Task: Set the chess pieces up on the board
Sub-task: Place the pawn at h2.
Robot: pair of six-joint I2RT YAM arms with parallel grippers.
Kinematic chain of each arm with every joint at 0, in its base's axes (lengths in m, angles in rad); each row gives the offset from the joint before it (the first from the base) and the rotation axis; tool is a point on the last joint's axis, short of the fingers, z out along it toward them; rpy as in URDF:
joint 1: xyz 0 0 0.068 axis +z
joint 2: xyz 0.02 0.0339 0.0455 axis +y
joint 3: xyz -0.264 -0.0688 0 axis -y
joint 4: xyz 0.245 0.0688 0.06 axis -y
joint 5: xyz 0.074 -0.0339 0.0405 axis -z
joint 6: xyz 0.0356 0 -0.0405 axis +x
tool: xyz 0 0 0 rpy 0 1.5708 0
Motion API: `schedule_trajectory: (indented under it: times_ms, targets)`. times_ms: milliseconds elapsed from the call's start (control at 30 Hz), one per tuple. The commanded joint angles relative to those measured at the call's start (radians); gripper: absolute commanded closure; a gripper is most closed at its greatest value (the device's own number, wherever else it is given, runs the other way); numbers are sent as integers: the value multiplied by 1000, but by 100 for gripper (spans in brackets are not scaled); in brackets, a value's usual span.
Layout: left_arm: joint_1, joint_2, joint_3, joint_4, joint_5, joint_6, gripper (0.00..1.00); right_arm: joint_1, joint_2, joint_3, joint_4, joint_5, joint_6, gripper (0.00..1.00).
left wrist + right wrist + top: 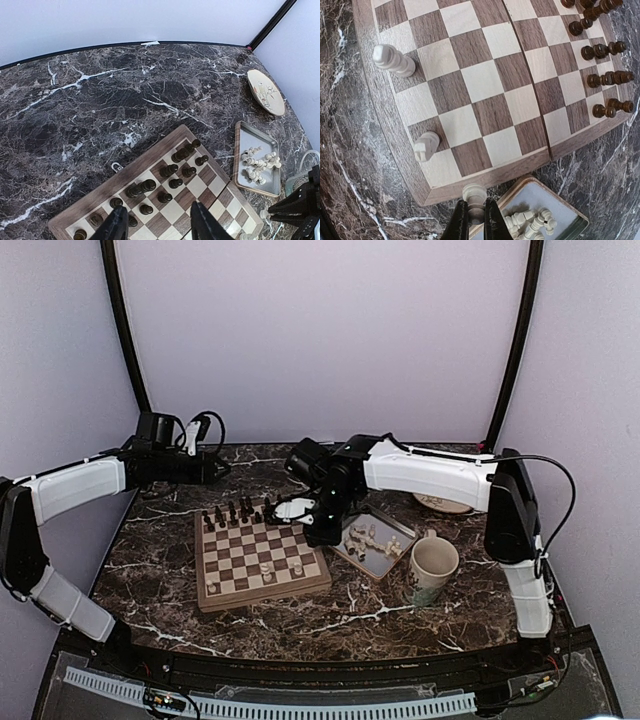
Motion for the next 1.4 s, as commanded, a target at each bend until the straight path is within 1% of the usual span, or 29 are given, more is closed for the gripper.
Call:
schedule_trajectory:
  times_ms: [0, 233, 700, 1000, 1367]
  targets:
    - [5, -44, 8, -15, -7, 10, 55, 24, 49, 57, -10, 1, 6, 97]
    - [6, -44, 7, -13, -2, 7, 55, 36, 98, 95, -24, 10, 13, 96]
    - [6, -44, 6, -12, -8, 3, 55, 38, 152, 116, -34, 26, 17, 94]
    - [5, -44, 5, -12, -5, 2, 55, 38, 161, 117, -27, 35, 22, 87]
    - [5, -46, 5, -13, -4, 4, 55, 38, 180, 134, -30, 33, 25, 86]
